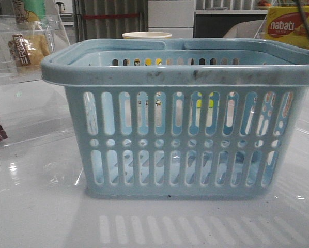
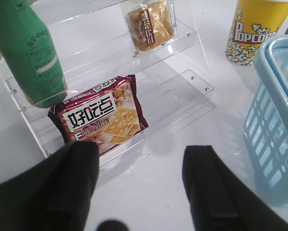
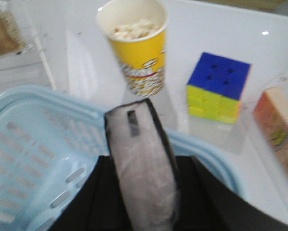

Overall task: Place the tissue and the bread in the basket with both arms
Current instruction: 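Carry the tissue pack over the blue basket and release it inside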

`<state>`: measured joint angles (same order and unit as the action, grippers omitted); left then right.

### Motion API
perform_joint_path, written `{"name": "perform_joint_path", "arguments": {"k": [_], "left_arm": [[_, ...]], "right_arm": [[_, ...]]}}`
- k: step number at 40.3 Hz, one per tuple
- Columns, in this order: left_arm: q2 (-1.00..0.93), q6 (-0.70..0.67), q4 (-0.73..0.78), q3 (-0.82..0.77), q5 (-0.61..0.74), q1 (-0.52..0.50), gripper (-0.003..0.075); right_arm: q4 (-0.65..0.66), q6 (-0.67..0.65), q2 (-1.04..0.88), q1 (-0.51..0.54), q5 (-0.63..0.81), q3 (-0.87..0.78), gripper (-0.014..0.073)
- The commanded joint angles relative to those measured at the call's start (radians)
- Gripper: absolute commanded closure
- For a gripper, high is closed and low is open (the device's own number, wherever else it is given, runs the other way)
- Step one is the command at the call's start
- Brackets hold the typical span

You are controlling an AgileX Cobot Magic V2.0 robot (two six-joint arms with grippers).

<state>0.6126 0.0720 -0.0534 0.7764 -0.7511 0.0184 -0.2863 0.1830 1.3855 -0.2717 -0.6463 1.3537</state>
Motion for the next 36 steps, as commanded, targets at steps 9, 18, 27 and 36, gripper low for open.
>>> {"name": "perform_joint_path", "arguments": {"k": [9, 18, 27, 36], "left_arm": [[0.008, -0.007, -0.011, 0.027, 0.073, 0.007, 0.0267], [0.008, -0.007, -0.011, 0.027, 0.073, 0.007, 0.0267], [0.008, -0.007, -0.011, 0.027, 0.073, 0.007, 0.0267], [0.008, -0.007, -0.011, 0.027, 0.073, 0.007, 0.0267]], "right_arm": [[-0.016, 0.017, 0.061, -0.156, 0.076, -0.045, 0.0284], [-0.016, 0.017, 0.126, -0.156, 0.073, -0.045, 0.0037], [0.015, 0.017, 0.065, -0.156, 0.043, -0.045, 0.0024], [0.035, 0.088, -0.134, -0.182, 0.007, -0.110, 0.0024]]}}
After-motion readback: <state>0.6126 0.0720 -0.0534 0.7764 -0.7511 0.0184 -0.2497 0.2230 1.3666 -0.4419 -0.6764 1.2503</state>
